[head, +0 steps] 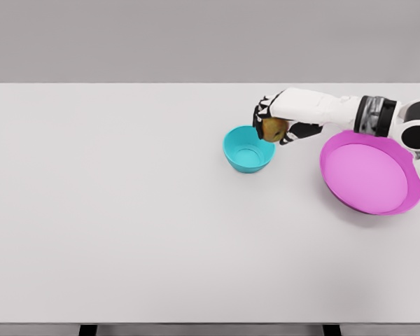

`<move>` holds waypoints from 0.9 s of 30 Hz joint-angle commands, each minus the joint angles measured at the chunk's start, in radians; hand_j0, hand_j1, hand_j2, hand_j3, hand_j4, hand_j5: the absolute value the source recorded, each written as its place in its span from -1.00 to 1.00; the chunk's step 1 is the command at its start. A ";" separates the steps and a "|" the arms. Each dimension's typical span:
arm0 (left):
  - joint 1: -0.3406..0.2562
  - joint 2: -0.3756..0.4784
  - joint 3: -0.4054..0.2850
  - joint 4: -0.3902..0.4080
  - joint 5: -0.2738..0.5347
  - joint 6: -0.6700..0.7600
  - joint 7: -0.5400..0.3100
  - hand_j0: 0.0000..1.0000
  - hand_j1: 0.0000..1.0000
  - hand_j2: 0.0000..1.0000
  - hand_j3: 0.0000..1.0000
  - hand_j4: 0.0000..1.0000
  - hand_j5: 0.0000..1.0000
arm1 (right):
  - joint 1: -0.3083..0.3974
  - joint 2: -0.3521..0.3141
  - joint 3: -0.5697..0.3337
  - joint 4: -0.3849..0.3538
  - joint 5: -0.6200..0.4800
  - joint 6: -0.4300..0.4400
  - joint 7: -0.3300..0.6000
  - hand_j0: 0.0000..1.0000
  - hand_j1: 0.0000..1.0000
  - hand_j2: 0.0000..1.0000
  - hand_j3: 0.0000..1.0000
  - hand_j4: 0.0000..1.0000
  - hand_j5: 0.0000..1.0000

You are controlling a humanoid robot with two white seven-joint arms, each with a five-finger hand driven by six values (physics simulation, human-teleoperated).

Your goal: Put the apple from the pink plate into the blue bowl with your right arm

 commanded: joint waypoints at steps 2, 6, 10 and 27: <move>0.000 0.000 0.000 0.000 0.000 0.001 0.000 1.00 1.00 1.00 1.00 1.00 1.00 | -0.028 0.044 0.056 0.037 0.024 0.003 -0.001 -0.26 -0.26 -0.26 -0.26 -0.26 -0.26; 0.000 0.000 0.000 0.000 0.000 0.001 0.000 1.00 1.00 1.00 1.00 1.00 1.00 | -0.052 0.075 0.093 0.101 0.052 0.003 -0.001 -0.26 -0.26 -0.26 -0.26 -0.26 -0.26; 0.000 0.000 0.000 0.000 0.000 0.001 0.000 1.00 1.00 1.00 1.00 1.00 1.00 | -0.060 0.079 0.101 0.103 0.057 0.003 -0.001 -0.25 -0.25 -0.25 -0.25 -0.25 -0.25; 0.000 0.000 0.000 0.000 0.000 -0.001 0.000 1.00 1.00 1.00 1.00 1.00 1.00 | 0.032 -0.086 -0.189 -0.043 0.021 0.003 -0.001 1.00 1.00 1.00 1.00 1.00 1.00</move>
